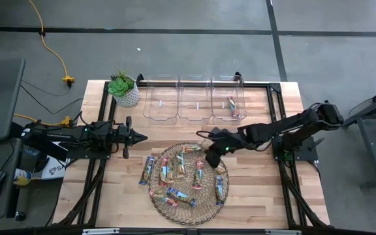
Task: Pick and place Granola Bars by type
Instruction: Put the yellow granola bar into the middle transparent bin
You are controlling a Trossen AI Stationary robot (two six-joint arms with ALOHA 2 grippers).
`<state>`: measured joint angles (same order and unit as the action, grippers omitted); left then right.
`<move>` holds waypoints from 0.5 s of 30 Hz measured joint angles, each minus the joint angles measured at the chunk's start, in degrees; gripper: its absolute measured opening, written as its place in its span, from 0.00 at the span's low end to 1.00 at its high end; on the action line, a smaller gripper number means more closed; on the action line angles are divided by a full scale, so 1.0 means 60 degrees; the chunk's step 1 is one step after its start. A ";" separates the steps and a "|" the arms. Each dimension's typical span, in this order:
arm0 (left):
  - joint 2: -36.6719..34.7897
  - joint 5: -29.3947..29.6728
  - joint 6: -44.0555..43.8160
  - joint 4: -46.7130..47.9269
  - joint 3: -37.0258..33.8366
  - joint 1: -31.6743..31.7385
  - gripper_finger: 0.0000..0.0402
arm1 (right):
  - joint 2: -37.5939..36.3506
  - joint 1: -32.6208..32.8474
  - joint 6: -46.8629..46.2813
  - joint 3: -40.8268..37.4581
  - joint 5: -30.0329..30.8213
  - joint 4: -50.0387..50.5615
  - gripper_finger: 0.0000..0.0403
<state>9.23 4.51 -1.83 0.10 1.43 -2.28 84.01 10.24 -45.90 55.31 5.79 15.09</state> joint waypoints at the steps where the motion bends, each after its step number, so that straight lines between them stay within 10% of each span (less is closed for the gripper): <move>1: 0.0002 0.0000 0.0000 0.0000 0.0000 0.0002 0.00 | 0.0000 0.0000 0.0179 0.0000 -0.0056 -0.0336 0.11; 15: 0.0000 0.0001 0.0003 0.0000 -0.0003 0.0000 0.00 | -0.0026 -0.0004 0.2368 0.0028 -0.0352 -0.6436 0.11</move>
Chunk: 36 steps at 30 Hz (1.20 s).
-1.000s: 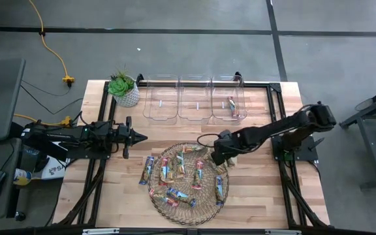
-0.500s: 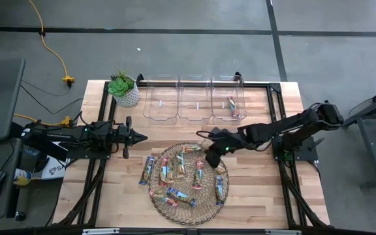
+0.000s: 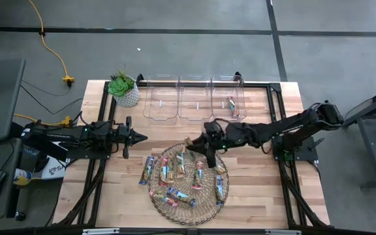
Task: Pick and place Granola Bars by type
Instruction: Put the yellow granola bar into the middle transparent bin
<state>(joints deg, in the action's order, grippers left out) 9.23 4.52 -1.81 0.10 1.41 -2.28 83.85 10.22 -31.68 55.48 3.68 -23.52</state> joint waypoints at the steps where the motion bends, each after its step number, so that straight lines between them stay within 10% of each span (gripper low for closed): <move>1: 0.0000 -0.0001 0.0001 0.0000 0.0001 0.0002 0.00 | 0.0000 0.0000 0.0106 0.0102 0.0082 -0.0163 0.10; 21: 0.0004 0.0000 0.0001 0.0000 0.0000 0.0004 0.00 | 0.0070 -0.1587 0.2998 0.7392 0.3174 0.6860 0.10; 36: 0.0001 0.0002 -0.0002 0.0000 0.0003 0.0001 0.00 | 0.2428 -0.4776 0.0854 0.8678 0.1458 0.8501 0.10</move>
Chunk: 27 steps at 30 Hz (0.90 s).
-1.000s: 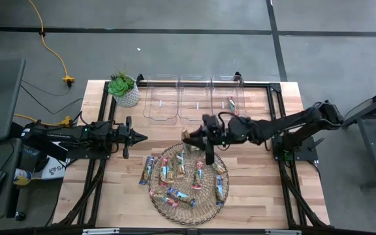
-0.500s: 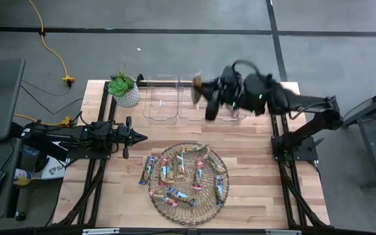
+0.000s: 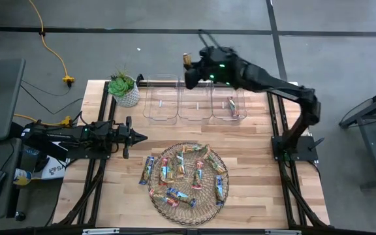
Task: Pick and place Granola Bars by type
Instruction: Put the yellow granola bar into the middle transparent bin
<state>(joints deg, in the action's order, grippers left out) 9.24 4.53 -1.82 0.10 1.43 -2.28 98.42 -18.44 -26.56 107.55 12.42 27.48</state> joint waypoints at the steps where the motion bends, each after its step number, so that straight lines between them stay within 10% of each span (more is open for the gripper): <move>1: -0.0001 -0.0002 0.0001 0.0000 -0.0004 -0.0001 0.00 | 0.0188 -0.0175 -0.0395 -0.0004 -0.0114 0.0351 0.09; 27: 0.0001 -0.0002 0.0001 0.0000 -0.0001 0.0000 0.00 | 0.3637 -0.1497 -0.1923 -0.0278 -0.0951 0.3776 0.11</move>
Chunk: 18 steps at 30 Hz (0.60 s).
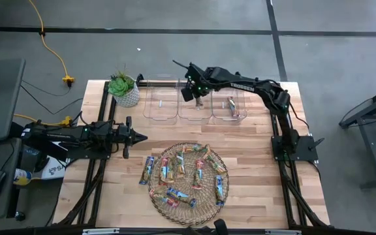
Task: Pick and place Granola Bars by type
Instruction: Put the yellow granola bar into the middle transparent bin
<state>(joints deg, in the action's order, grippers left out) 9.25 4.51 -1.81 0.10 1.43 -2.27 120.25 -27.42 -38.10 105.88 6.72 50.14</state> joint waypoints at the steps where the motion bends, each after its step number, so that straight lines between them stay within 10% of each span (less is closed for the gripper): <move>1: -0.0002 0.0000 0.0001 0.0000 0.0001 -0.0002 0.00 | 0.0000 0.0004 -0.0073 -0.0125 0.0057 -0.0006 0.10; 18: 0.0001 0.0000 -0.0001 0.0000 0.0000 0.0001 0.00 | 0.0004 -0.0117 -0.0334 -0.1694 -0.0207 -0.0556 0.10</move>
<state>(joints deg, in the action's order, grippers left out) 9.25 4.51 -1.82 0.10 1.43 -2.27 120.27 -28.12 -40.10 95.71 5.48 46.81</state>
